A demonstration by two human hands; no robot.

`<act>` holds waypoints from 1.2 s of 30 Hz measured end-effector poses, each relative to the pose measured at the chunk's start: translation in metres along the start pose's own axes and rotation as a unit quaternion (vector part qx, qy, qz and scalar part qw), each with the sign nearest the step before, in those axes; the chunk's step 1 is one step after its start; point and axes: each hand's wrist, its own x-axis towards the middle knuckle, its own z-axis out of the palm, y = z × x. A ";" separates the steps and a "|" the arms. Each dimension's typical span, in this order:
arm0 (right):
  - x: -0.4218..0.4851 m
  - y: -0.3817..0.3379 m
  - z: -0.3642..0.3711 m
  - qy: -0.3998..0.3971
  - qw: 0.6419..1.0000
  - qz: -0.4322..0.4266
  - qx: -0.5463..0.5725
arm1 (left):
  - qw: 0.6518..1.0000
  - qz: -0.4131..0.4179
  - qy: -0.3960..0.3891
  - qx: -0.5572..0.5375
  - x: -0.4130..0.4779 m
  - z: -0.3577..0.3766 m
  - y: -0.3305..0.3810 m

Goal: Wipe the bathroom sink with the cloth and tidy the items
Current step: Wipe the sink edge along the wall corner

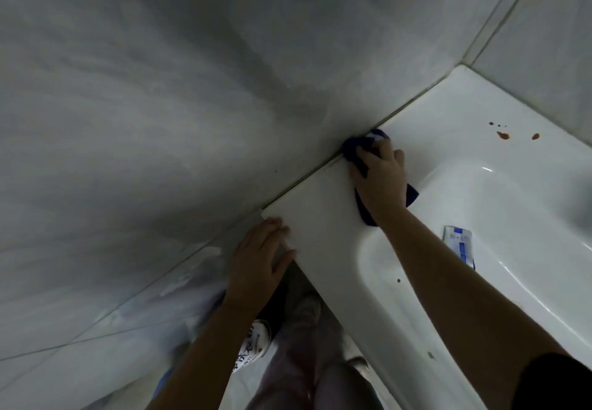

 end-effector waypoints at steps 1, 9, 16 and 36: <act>-0.017 -0.016 0.005 -0.010 0.999 -0.033 0.018 | 1.000 0.002 0.002 -0.002 -0.001 0.001 0.000; -0.015 0.014 -0.012 -0.012 0.989 -0.146 0.009 | 1.000 0.004 0.004 0.012 -0.003 0.001 -0.001; -0.026 0.013 -0.010 0.039 0.999 -0.008 0.016 | 0.999 0.024 0.004 0.042 0.011 -0.006 0.011; 0.055 0.109 -0.036 0.043 0.998 -0.028 -0.028 | 0.987 0.159 -0.026 0.027 0.124 0.053 0.055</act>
